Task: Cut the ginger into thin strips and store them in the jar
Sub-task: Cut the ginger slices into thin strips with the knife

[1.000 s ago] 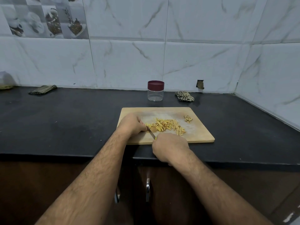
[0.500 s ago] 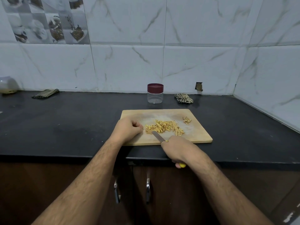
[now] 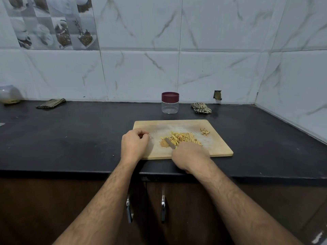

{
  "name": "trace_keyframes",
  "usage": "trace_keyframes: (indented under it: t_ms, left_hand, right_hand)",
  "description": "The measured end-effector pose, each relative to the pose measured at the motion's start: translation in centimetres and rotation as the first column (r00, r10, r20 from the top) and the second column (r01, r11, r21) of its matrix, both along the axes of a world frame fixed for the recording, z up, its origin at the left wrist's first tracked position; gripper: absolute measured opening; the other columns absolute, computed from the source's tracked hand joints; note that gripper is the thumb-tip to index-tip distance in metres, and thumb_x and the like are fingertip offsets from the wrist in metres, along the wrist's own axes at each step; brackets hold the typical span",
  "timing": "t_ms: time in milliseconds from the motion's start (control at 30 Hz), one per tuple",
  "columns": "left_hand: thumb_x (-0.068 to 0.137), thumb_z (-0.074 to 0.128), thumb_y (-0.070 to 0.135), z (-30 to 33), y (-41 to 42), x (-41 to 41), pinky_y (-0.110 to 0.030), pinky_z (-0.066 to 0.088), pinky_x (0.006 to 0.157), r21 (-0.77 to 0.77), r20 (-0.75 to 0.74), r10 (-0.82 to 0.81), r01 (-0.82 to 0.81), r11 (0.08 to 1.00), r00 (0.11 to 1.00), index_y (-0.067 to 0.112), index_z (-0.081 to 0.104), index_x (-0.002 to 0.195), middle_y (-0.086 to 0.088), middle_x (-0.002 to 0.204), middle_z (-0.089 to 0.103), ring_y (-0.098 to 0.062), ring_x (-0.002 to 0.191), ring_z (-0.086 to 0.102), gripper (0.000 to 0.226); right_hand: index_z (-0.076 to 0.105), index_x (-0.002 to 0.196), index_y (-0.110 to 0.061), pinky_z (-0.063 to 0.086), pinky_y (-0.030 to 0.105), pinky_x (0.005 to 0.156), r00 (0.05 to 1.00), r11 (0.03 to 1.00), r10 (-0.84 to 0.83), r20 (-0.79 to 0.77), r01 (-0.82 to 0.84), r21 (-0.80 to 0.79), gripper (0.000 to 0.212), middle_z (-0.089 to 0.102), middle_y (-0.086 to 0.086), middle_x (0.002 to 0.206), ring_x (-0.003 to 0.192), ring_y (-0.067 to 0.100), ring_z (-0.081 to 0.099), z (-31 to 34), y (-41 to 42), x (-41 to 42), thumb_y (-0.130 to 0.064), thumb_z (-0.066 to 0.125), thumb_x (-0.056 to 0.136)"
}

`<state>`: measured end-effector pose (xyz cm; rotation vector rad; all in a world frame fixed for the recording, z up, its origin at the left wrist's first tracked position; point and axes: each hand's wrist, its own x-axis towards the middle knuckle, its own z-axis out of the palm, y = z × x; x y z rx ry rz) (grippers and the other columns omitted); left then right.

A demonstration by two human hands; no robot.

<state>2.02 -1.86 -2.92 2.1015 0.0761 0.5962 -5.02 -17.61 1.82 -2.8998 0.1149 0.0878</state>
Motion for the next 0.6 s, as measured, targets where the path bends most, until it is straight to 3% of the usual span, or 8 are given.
trace_keyframes:
  t_ms: [100, 200, 300, 400, 500, 600]
  left_hand:
    - [0.087, 0.055, 0.018, -0.1, 0.0, 0.1, -0.029, 0.051, 0.08, -0.03, -0.007, 0.017, -0.017, 0.999, 1.0, 0.02, 0.077, 0.093, 0.011, 0.084, 0.07, -0.013, 0.088, 0.063, 0.023]
    - [0.087, 0.056, 0.017, -0.1, 0.2, 0.1, -0.028, 0.05, 0.079, -0.084, 0.001, 0.047, -0.046, 0.995, 0.999, 0.018, 0.076, 0.095, 0.01, 0.085, 0.069, -0.013, 0.09, 0.063, 0.021]
    - [0.088, 0.056, 0.016, -0.1, 0.4, 0.2, -0.026, 0.048, 0.081, -0.132, -0.004, 0.06, -0.06, 0.989, 0.998, 0.017, 0.075, 0.099, 0.009, 0.09, 0.069, -0.012, 0.091, 0.062, 0.022]
    - [0.088, 0.056, 0.014, 0.0, 0.6, 0.4, -0.026, 0.048, 0.083, -0.16, -0.008, 0.061, -0.061, 0.985, 0.998, 0.017, 0.075, 0.102, 0.008, 0.091, 0.068, -0.013, 0.092, 0.062, 0.023]
    - [0.09, 0.059, 0.015, -0.2, 1.1, 1.1, -0.033, 0.052, 0.086, -0.217, -0.041, 0.057, -0.064, 0.974, 0.998, 0.019, 0.071, 0.107, 0.008, 0.092, 0.066, -0.017, 0.094, 0.062, 0.022]
    - [0.091, 0.058, 0.017, 0.1, 1.6, 2.0, -0.035, 0.054, 0.082, -0.21, -0.105, 0.083, -0.104, 0.972, 0.991, 0.019, 0.066, 0.12, 0.002, 0.107, 0.067, -0.019, 0.097, 0.062, 0.029]
  right_hand:
    - [0.056, 0.091, -0.015, 0.047, 0.032, 0.069, 0.999, 0.999, -0.024, -0.027, 0.025, 0.023, 0.02, 0.067, 0.004, 0.087, 0.084, 0.025, 0.067, -0.1, -1.1, 0.2, -0.023, 0.039, 0.096]
    - [0.056, 0.086, -0.009, 0.048, 0.03, 0.062, 0.999, 0.995, -0.008, -0.044, 0.012, 0.103, 0.025, 0.07, 0.008, 0.084, 0.063, 0.021, 0.065, -0.3, -1.0, 0.6, -0.023, 0.038, 0.096]
    - [0.059, 0.1, 0.002, 0.052, 0.031, 0.056, 0.99, 0.972, 0.048, -0.134, -0.015, 0.236, 0.026, 0.072, 0.016, 0.091, 0.05, 0.02, 0.059, -0.3, -0.6, 0.7, -0.011, 0.037, 0.097]
    - [0.052, 0.114, 0.008, 0.043, 0.024, 0.039, 0.98, 0.926, 0.058, -0.191, 0.018, 0.377, 0.028, 0.062, 0.017, 0.073, 0.044, 0.018, 0.053, 0.1, -1.0, 0.7, -0.002, 0.032, 0.098]
    - [0.052, 0.106, 0.005, 0.032, 0.017, 0.031, 0.98, 0.924, 0.08, -0.18, -0.005, 0.382, 0.023, 0.055, 0.011, 0.062, 0.025, 0.01, 0.045, 0.6, -1.4, 0.6, -0.005, 0.032, 0.099]
    - [0.053, 0.097, 0.001, 0.034, 0.016, 0.035, 0.992, 0.885, 0.053, -0.119, 0.009, 0.466, 0.023, 0.057, 0.011, 0.063, 0.024, 0.011, 0.045, 0.6, -1.1, 1.2, -0.017, 0.038, 0.102]
